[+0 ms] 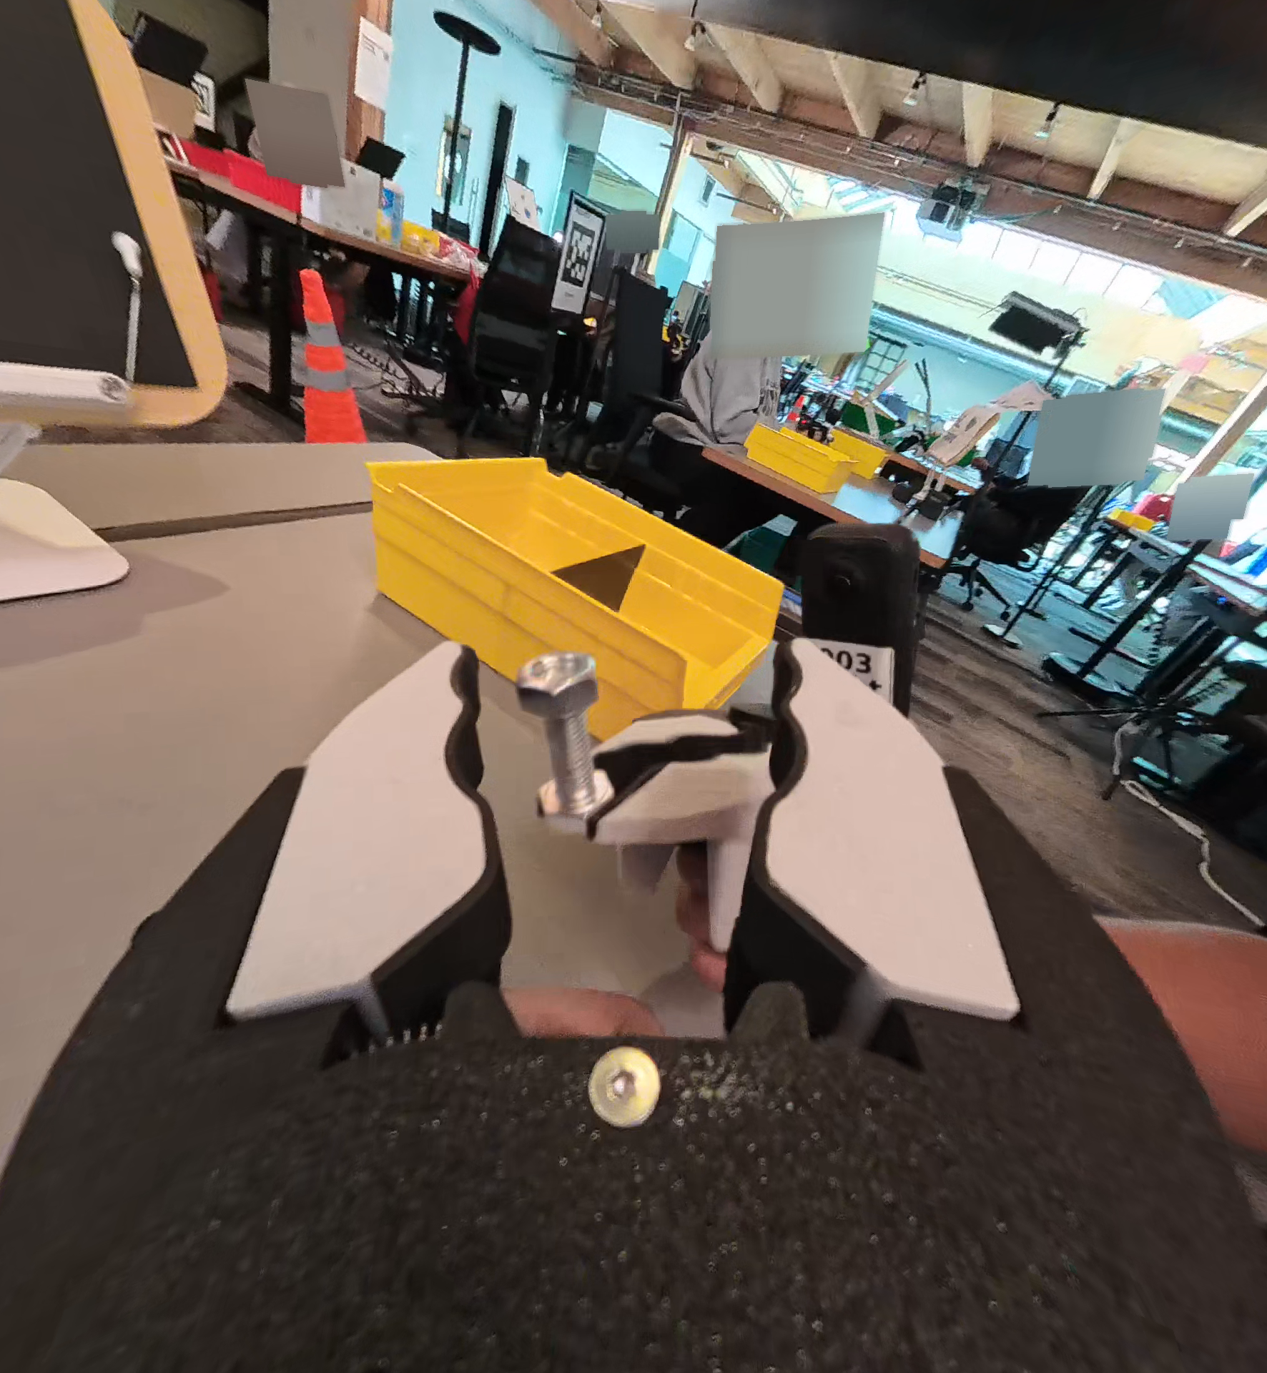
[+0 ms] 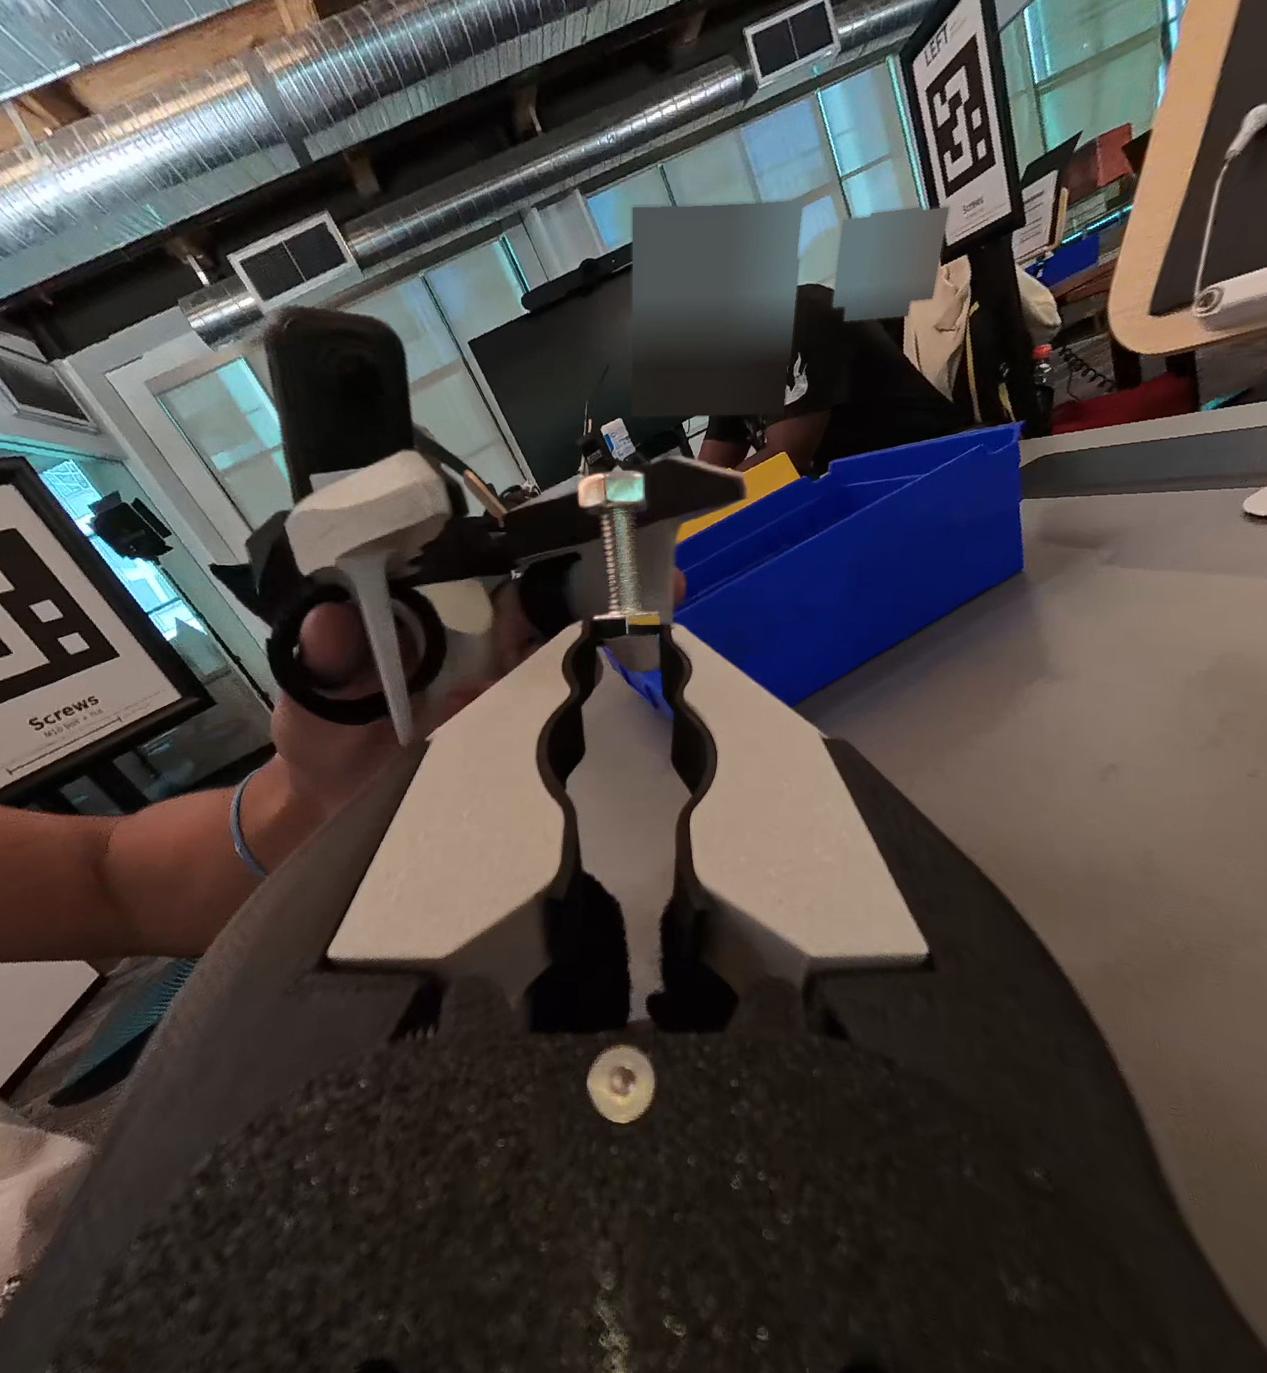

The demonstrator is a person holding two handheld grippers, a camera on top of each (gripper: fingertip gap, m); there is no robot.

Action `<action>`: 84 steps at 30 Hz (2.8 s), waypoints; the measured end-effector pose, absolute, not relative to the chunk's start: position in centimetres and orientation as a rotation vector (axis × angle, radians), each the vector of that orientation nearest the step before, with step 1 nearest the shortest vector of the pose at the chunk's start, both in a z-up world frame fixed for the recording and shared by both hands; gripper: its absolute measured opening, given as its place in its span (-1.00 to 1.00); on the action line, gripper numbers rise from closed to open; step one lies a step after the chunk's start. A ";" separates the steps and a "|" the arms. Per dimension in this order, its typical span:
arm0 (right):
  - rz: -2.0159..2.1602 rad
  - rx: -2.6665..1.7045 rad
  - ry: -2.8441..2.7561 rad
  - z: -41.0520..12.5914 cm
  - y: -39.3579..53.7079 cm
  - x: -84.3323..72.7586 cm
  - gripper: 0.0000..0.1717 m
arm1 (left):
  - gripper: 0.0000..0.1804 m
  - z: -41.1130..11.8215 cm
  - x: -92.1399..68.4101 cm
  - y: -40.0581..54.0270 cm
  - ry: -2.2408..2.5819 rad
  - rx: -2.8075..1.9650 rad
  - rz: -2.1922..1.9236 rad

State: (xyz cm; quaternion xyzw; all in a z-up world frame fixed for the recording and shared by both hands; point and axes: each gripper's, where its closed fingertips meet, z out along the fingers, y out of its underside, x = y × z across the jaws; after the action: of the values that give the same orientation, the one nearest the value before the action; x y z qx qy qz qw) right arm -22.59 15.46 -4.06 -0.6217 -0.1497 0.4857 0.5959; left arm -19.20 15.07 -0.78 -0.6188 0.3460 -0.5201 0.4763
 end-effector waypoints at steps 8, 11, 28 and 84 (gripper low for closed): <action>1.012 -1.500 -0.275 -4.7 18.7 -18.2 -0.81 | -0.23 -0.3 -20.1 14.1 0.796 -1.478 -1.292; 1.012 -1.488 -0.393 -4.5 17.9 -19.7 -0.80 | -0.22 -0.2 -19.8 15.9 0.783 -1.483 -1.251; 1.130 -1.426 -0.473 -3.8 16.9 -20.2 -0.81 | -0.30 -0.7 -20.0 16.7 0.968 -1.432 -1.360; 0.876 -1.419 -0.511 -4.0 16.6 -20.1 -0.80 | -0.69 -0.3 -18.9 16.8 0.861 -1.556 -1.164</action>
State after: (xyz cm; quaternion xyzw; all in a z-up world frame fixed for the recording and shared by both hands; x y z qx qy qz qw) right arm -20.12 16.63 -4.02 -0.6229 -0.2244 0.3847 0.6431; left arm -18.89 16.78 -0.26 -0.6395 0.3538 -0.4785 0.4867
